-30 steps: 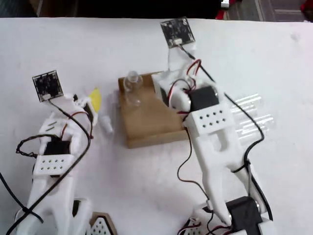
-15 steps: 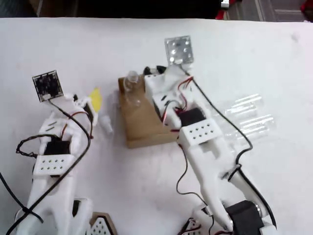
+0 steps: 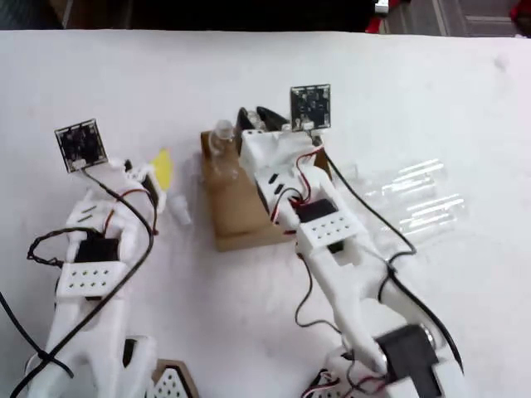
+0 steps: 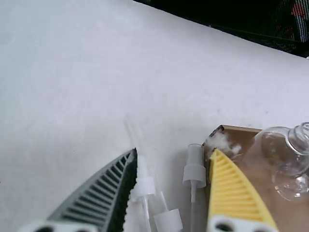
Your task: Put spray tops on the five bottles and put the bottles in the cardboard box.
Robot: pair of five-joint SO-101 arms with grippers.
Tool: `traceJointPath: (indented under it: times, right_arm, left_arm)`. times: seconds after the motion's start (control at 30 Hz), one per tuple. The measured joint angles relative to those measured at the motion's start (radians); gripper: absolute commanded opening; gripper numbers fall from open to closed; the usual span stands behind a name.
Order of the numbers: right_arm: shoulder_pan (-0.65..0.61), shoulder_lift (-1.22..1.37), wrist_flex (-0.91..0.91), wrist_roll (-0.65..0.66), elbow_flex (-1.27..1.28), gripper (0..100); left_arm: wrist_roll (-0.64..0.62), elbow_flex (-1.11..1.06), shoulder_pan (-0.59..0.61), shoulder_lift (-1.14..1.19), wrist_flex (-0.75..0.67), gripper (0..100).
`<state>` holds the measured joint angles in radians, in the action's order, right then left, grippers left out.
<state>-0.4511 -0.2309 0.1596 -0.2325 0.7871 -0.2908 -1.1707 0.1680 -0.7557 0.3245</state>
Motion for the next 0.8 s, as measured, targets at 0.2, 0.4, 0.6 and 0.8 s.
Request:
traceJointPath:
  times: [0.2,0.4,0.6,0.8]
  right_arm:
    - [0.0,0.106,0.083,0.0,0.0,4.1]
    - [0.003,0.115,0.094,0.0,0.0,4.5]
    - [0.002,0.126,0.109,-0.003,-0.012,4.6]
    - [0.028,0.192,0.117,-0.043,-0.068,4.6]
  left_arm:
    - [0.0,0.0,0.0,0.0,0.0,23]
    - [0.0,0.0,0.0,0.0,0.0,23]
    - [0.0,0.0,0.0,0.0,0.0,23]
    - [0.0,0.0,0.0,0.0,0.0,23]
